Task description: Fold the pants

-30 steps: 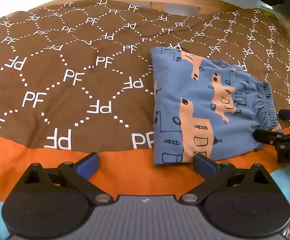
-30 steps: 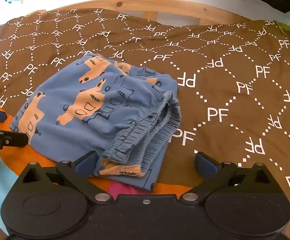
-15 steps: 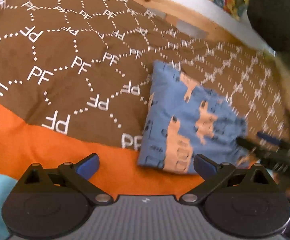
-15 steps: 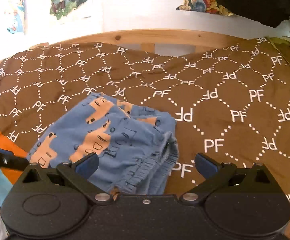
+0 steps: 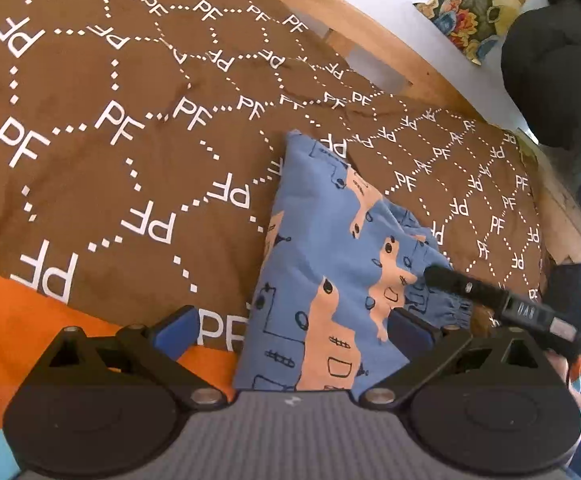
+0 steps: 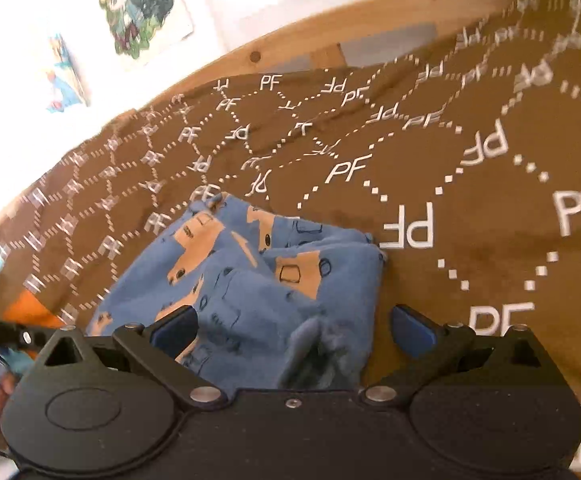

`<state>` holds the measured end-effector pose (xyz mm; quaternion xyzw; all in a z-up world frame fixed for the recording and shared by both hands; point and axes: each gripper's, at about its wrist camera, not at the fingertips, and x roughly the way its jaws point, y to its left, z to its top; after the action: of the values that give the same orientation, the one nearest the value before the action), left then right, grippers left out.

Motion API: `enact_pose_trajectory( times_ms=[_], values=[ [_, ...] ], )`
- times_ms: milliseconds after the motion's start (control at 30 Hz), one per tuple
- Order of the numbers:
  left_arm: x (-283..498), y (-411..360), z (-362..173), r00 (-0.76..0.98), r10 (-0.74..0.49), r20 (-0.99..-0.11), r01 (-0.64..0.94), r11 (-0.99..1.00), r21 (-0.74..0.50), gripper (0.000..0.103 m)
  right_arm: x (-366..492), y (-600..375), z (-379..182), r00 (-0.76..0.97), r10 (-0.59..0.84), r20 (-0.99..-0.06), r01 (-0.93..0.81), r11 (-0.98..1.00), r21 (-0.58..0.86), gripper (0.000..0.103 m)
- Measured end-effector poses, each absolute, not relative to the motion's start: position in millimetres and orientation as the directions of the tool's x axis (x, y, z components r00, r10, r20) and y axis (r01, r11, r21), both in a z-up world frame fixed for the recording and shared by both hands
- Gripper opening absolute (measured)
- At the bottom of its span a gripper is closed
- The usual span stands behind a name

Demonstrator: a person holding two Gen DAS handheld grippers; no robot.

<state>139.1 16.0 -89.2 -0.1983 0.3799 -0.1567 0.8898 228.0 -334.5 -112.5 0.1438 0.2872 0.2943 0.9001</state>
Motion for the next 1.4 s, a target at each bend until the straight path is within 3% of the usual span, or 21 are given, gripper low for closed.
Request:
enact_pose_trajectory(
  times_ms=[100,200,333,433,500,567,700,900,1000,1067,1233,1400],
  values=[
    [136,15,-88,0.659,-0.448,-0.604,0.155,0.867,-0.474,0.1,231,-348,-115,0.65,0.657,-0.381,-0.448,0.737,0.507,0.102],
    [133,13,-89,0.664,-0.46,-0.589,0.17,0.86,-0.481,0.088,229,-349,-113,0.655,0.654,-0.377,-0.442,0.737,0.51,0.101],
    [134,11,-94,0.671,-0.382,-0.635,0.115,0.9,-0.42,0.055,228,-353,-112,0.683,0.621,-0.384,-0.392,0.756,0.525,0.088],
    [133,16,-95,0.673,-0.376,-0.637,0.098,0.899,-0.427,0.049,231,-357,-115,0.704,0.591,-0.394,-0.337,0.766,0.547,0.068],
    [133,17,-96,0.676,-0.376,-0.634,0.091,0.896,-0.435,0.048,234,-358,-117,0.718,0.557,-0.418,-0.303,0.79,0.533,0.044],
    [132,17,-97,0.679,-0.371,-0.633,0.092,0.899,-0.428,0.048,234,-358,-119,0.727,0.527,-0.439,-0.275,0.81,0.518,0.028],
    [129,16,-96,0.68,-0.371,-0.633,0.091,0.898,-0.43,0.043,232,-356,-119,0.733,0.519,-0.439,-0.28,0.819,0.501,0.01],
    [130,14,-89,0.662,-0.371,-0.651,0.07,0.896,-0.439,0.039,222,-348,-103,0.754,0.504,-0.421,-0.319,0.842,0.436,0.009],
    [129,18,-88,0.655,-0.377,-0.655,0.056,0.888,-0.455,0.039,225,-348,-107,0.744,0.501,-0.443,-0.304,0.843,0.443,0.023],
    [129,19,-88,0.651,-0.374,-0.66,0.049,0.889,-0.456,0.039,228,-352,-114,0.735,0.504,-0.454,-0.276,0.833,0.479,0.026],
    [130,17,-88,0.646,-0.372,-0.666,0.06,0.895,-0.442,0.039,228,-355,-117,0.735,0.51,-0.446,-0.269,0.824,0.498,0.025],
    [128,18,-87,0.647,-0.378,-0.663,0.065,0.893,-0.446,0.038,225,-348,-113,0.744,0.495,-0.448,-0.282,0.841,0.461,0.015]
  ],
)
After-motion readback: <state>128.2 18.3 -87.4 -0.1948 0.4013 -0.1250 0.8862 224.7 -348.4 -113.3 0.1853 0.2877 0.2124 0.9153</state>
